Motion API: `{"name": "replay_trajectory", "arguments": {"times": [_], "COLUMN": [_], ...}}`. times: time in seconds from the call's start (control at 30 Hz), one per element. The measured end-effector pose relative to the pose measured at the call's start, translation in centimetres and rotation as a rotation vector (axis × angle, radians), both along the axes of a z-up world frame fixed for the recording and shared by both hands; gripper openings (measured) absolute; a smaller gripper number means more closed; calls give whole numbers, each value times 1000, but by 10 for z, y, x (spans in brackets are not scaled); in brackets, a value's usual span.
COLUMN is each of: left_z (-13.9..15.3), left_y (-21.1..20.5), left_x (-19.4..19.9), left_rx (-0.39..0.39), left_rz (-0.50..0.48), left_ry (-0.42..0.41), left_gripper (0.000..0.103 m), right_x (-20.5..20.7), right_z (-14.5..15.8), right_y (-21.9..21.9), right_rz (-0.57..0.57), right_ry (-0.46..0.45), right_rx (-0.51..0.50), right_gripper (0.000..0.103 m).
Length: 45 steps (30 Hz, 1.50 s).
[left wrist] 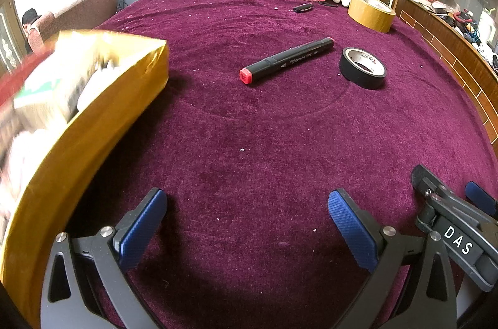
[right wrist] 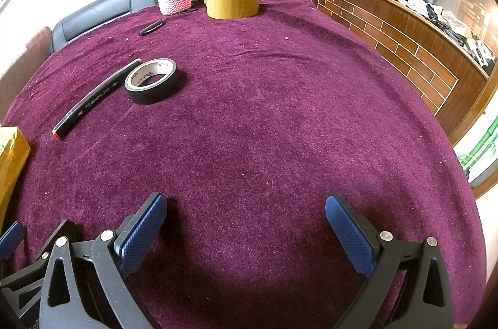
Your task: Organize objects
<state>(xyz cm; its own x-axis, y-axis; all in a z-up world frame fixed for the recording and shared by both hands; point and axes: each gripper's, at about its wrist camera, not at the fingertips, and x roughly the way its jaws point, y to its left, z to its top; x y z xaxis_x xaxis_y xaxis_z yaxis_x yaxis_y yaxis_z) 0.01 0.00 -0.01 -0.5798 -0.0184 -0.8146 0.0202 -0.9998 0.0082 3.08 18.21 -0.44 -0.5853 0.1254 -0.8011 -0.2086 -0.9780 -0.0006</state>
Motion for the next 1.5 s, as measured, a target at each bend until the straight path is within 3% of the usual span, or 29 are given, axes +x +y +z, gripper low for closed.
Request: {"name": "replay_trajectory", "arguments": {"times": [0.9,1.5], "left_z": [-3,3], "left_y": [1,15], "left_x": [4,-15], "left_rx": [-1,0], "left_rz": [1,2], "left_ry": [-2,-1], "left_gripper": [103,103], "right_x": [-1,4], "right_z": [-2,-2], "right_y": [-1,-1], "right_rz": [2,2], "right_ry": [0,0], "right_rx": [2,1], "right_gripper": [103,103]}}
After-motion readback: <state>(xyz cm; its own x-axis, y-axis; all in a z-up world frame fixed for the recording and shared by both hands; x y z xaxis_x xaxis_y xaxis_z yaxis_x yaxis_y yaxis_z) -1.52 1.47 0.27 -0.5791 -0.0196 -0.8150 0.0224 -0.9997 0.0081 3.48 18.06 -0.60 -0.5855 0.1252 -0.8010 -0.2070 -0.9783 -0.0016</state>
